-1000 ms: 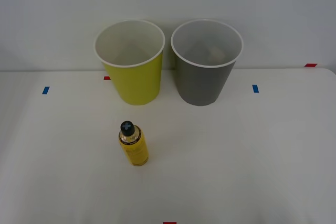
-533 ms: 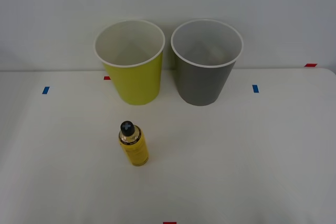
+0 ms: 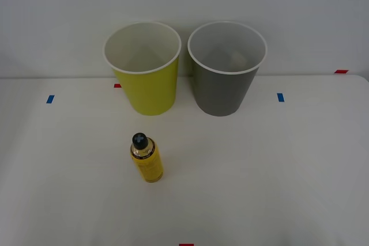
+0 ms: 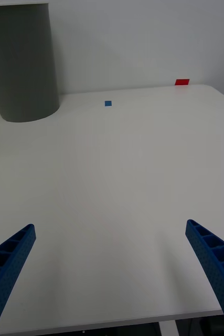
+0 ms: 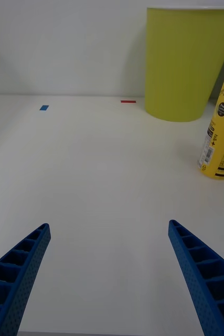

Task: Put cans in the gray bin and PET bottles in the light green bin.

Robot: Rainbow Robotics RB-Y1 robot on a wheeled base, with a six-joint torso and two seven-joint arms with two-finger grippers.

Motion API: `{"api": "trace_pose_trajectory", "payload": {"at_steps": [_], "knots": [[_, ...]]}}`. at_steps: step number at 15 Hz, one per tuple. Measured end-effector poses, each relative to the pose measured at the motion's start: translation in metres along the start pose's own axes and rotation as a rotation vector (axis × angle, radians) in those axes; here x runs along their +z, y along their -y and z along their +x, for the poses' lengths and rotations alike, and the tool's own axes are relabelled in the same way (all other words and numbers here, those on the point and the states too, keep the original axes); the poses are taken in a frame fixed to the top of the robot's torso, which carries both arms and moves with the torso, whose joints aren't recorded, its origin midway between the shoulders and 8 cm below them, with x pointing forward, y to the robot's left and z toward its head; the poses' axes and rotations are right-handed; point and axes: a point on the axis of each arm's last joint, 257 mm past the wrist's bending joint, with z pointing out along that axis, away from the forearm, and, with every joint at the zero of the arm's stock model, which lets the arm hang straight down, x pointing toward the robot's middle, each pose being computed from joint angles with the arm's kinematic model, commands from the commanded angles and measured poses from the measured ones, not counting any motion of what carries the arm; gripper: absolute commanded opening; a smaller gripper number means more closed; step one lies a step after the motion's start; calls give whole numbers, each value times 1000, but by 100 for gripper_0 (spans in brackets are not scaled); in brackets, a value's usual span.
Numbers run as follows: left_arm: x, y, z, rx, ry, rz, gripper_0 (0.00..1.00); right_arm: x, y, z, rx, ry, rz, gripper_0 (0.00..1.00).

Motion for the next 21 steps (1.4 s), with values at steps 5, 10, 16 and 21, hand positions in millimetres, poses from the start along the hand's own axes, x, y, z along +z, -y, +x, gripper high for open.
{"api": "trace_pose_trajectory", "payload": {"at_steps": [5, 10, 16, 21], "knots": [[0, 0, 0, 0, 0, 0, 77, 0, 0, 0, 0, 0, 0, 100], [0, 0, 0, 0, 0, 0, 77, 0, 0, 0, 0, 0, 0, 100], [0, 0, 0, 0, 0, 0, 77, 0, 0, 0, 0, 0, 0, 100], [0, 0, 0, 0, 0, 0, 77, 0, 0, 0, 0, 0, 0, 100]]}}
